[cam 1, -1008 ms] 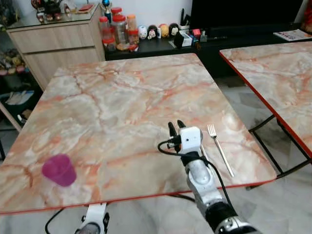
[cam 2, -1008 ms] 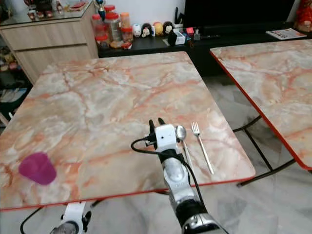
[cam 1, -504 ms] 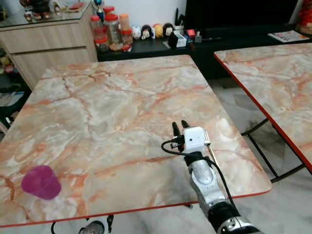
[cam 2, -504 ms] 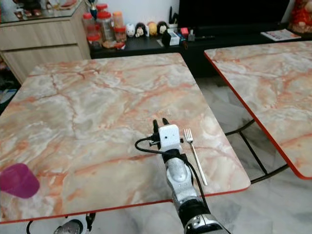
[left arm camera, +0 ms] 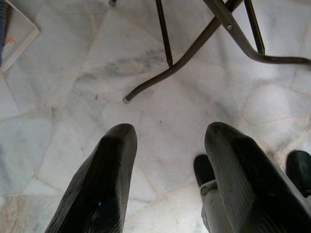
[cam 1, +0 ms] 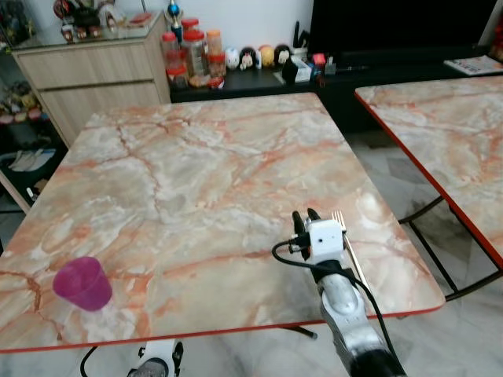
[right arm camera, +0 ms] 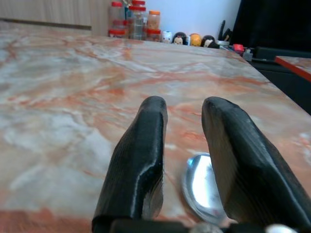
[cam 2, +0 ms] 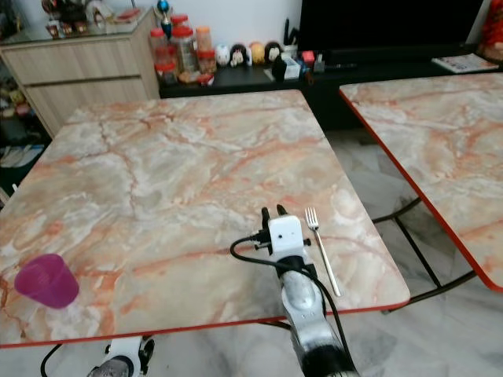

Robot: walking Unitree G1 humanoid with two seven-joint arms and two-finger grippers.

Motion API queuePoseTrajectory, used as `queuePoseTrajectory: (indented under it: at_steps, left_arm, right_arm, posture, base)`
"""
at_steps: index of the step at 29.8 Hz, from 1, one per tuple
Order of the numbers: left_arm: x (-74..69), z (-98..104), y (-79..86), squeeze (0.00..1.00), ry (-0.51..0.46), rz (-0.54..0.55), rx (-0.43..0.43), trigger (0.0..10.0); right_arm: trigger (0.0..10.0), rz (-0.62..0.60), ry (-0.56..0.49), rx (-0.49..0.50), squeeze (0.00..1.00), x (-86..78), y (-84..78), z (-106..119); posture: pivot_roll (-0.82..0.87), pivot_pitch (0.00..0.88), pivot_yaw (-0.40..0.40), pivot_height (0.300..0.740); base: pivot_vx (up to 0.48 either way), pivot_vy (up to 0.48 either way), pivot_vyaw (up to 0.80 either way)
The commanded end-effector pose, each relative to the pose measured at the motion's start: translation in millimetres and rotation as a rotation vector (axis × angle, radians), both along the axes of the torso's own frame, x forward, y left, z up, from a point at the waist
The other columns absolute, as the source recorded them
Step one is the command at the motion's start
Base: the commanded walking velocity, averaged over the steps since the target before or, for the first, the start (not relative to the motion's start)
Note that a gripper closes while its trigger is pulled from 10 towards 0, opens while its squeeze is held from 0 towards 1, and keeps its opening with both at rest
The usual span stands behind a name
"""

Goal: Setting the table

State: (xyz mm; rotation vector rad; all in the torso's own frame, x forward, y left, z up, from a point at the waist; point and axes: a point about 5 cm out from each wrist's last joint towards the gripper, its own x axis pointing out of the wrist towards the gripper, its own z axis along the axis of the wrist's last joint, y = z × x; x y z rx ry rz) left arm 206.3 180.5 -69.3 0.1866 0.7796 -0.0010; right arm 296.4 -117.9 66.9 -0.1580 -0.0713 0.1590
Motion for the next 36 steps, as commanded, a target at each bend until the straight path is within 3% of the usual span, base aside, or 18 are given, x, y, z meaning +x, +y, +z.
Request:
queuePoseTrajectory:
  at_steps: [1, 14, 15, 17, 20, 22, 26, 36]
  left_arm:
    - [-1.0, -0.4, 2.5, 0.00, 0.007, 0.003, 0.002, 10.0]
    - [-2.4, -1.1, 2.6, 0.00, 0.011, -0.008, 0.001, 10.0]
    - [-2.5, -1.2, 2.6, 0.00, 0.011, -0.010, 0.002, 10.0]
    - [-3.0, -1.5, 2.5, 0.00, 0.014, -0.015, 0.001, 10.0]
    - [-3.0, -1.5, 1.9, 0.00, 0.015, -0.018, 0.000, 10.0]
    - [-2.8, -1.5, 1.5, 0.00, 0.014, -0.019, -0.002, 10.0]
    - [-3.0, -1.6, 1.4, 0.00, 0.016, -0.018, -0.003, 10.0]
    - [-3.7, -2.0, 1.5, 0.00, 0.016, -0.014, -0.005, 10.0]
  right_arm:
    - [10.0, 0.019, -0.006, -0.003, 1.00, -2.0, 0.1, 7.9]
    - [10.0, -0.008, 0.067, -0.033, 1.00, -24.5, -19.6, 15.2]
    - [10.0, -0.027, 0.093, -0.034, 0.00, -25.2, -22.3, 12.4]
    - [10.0, -0.085, 0.185, -0.026, 0.00, -24.4, -28.7, 5.3]
    - [10.0, -0.111, 0.234, -0.044, 0.00, -21.0, -31.3, -0.5]
    - [10.0, -0.125, 0.238, -0.001, 0.00, -15.7, -31.3, 2.1]
    - [10.0, -0.144, 0.251, -0.009, 0.00, -8.5, -31.7, 4.4]
    - [10.0, -0.095, 0.274, 0.025, 0.00, -5.8, -19.1, 7.2]
  posture:
    - [-0.02, 0.028, 0.047, 0.740]
    - [-0.03, 0.037, 0.052, 0.740]
    - [-0.03, 0.039, 0.054, 0.740]
    - [-0.03, 0.041, 0.055, 0.740]
    - [-0.03, 0.040, 0.057, 0.740]
    - [-0.03, 0.041, 0.058, 0.740]
    - [-0.02, 0.038, 0.056, 0.740]
    - [-0.02, 0.042, 0.053, 0.740]
  base:
    - [0.000, 0.000, 0.00]
    - [0.000, 0.000, 0.00]
    - [0.000, 0.000, 0.00]
    - [0.000, 0.000, 0.00]
    - [0.000, 0.000, 0.00]
    - [0.000, 0.000, 0.00]
    - [0.000, 0.000, 0.00]
    - [0.000, 0.000, 0.00]
